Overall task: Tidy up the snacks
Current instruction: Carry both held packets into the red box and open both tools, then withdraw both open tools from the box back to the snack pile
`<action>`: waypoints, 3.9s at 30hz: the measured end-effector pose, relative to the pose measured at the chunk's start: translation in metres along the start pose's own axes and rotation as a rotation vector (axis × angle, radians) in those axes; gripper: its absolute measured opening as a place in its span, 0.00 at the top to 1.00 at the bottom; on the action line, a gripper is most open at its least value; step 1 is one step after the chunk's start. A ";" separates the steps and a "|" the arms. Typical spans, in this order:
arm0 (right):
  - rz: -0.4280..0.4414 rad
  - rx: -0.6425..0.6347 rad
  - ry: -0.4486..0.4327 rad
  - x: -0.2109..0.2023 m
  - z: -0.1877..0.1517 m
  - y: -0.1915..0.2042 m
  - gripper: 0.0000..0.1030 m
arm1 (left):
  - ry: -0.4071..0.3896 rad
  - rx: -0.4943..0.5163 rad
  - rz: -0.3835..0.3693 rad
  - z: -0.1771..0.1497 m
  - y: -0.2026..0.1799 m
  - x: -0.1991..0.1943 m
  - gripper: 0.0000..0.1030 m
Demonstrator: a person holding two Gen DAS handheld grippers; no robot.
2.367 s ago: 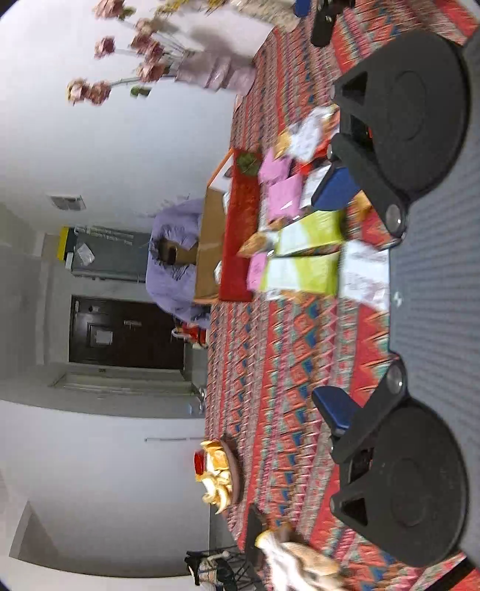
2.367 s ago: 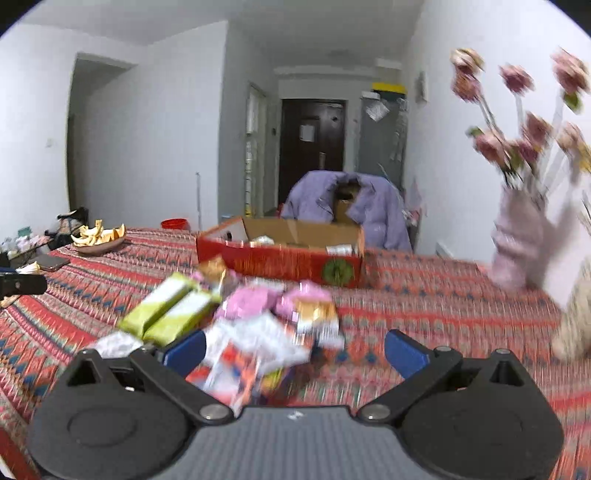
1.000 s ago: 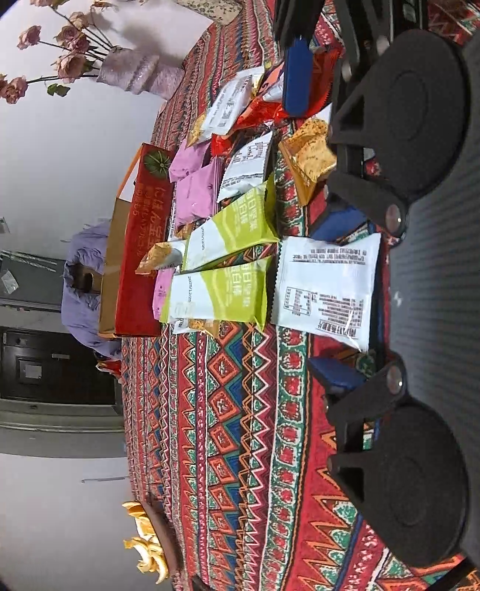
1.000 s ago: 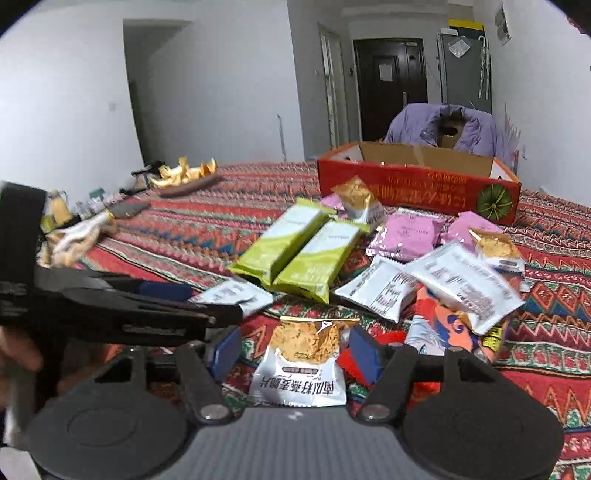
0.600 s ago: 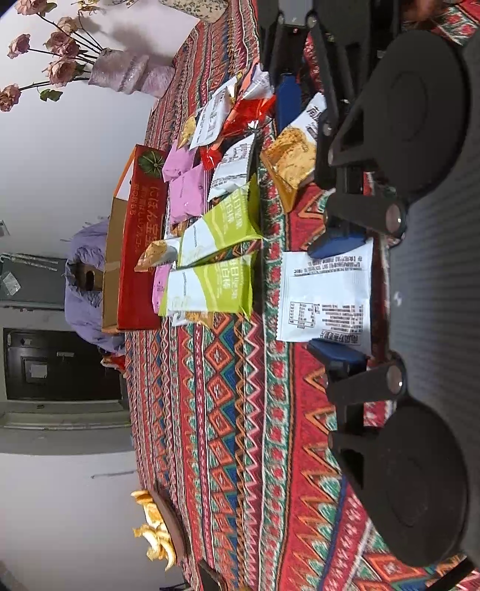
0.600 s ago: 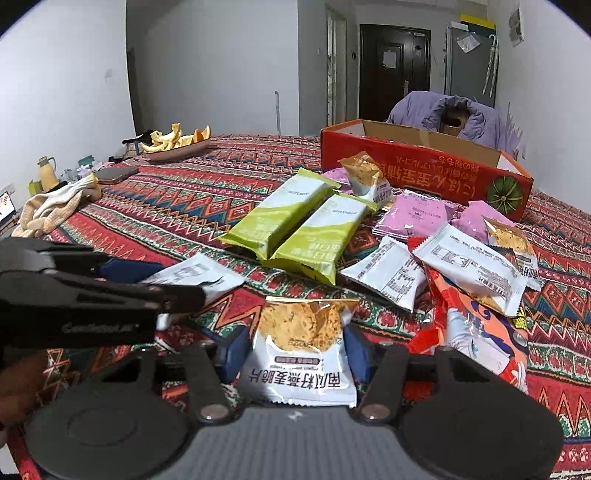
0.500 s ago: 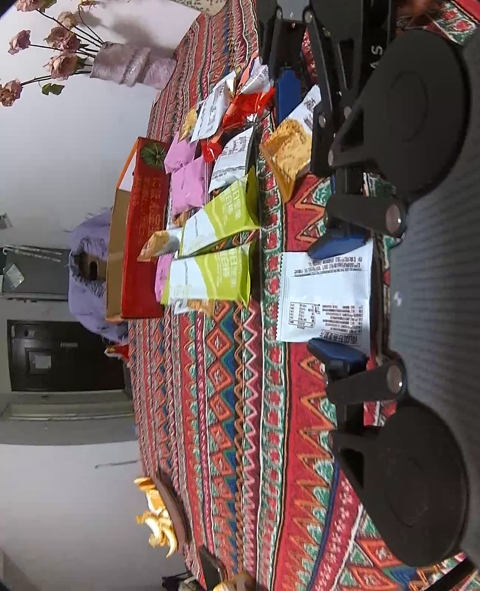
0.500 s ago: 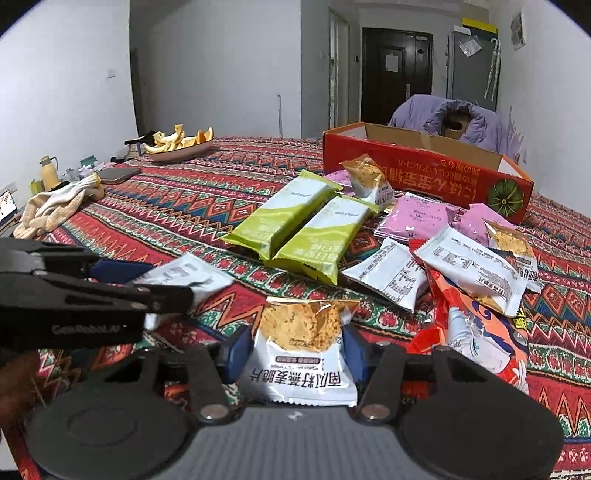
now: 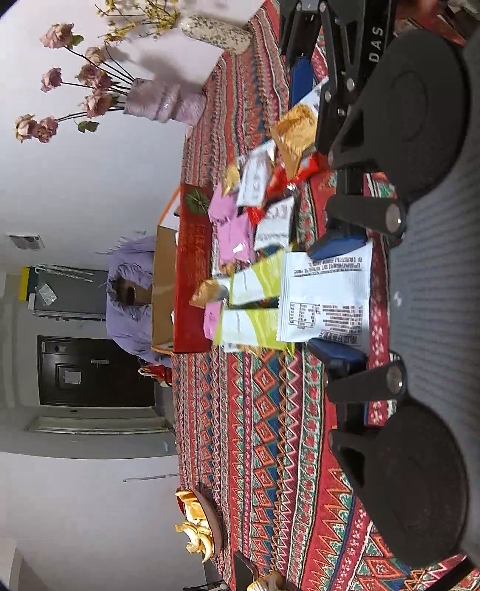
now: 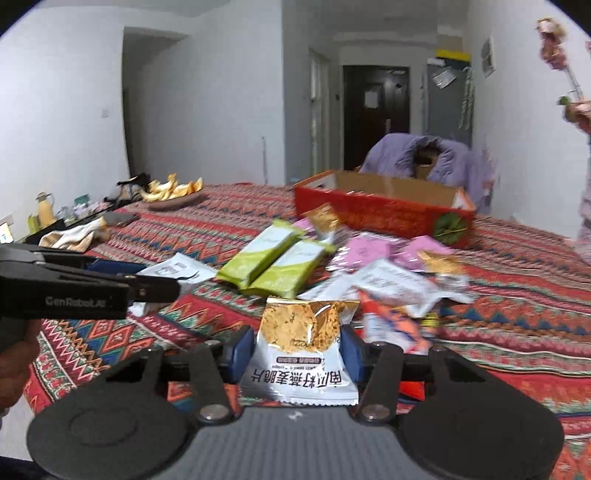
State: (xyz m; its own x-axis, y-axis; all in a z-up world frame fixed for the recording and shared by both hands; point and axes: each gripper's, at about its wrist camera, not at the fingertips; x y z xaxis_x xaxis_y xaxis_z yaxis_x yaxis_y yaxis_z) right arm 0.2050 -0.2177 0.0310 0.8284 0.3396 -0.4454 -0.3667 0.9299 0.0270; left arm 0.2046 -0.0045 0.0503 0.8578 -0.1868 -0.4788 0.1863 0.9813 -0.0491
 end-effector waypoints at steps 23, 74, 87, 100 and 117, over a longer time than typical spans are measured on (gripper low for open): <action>0.020 -0.068 -0.041 0.041 0.229 -0.149 0.52 | 0.008 -0.025 -0.074 0.245 0.003 0.128 0.53; -0.168 0.072 0.220 0.200 0.283 -0.210 0.13 | 0.098 -0.035 -0.022 0.290 0.035 0.215 0.18; -0.054 0.060 -0.034 0.016 0.192 -0.152 0.00 | -0.090 0.033 0.000 0.167 0.014 0.034 0.07; -0.156 -0.023 -0.188 -0.104 0.018 -0.082 0.00 | -0.228 0.067 0.187 -0.001 -0.006 -0.078 0.00; -0.082 -0.001 -0.074 -0.078 -0.027 -0.056 0.00 | -0.187 0.137 0.083 -0.019 -0.015 -0.063 0.00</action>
State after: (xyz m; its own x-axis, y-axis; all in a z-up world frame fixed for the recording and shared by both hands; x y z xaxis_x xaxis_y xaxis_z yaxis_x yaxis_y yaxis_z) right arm 0.1496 -0.3003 0.0398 0.8845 0.2721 -0.3789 -0.2972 0.9548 -0.0080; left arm 0.1387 -0.0069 0.0647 0.9444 -0.1239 -0.3045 0.1637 0.9805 0.1088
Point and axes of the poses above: each gripper's, at about its wrist camera, not at the fingertips, and x roughly the way its jaws point, y to its left, z to its top, and after that the axes turned 2 degrees about -y, right-handed
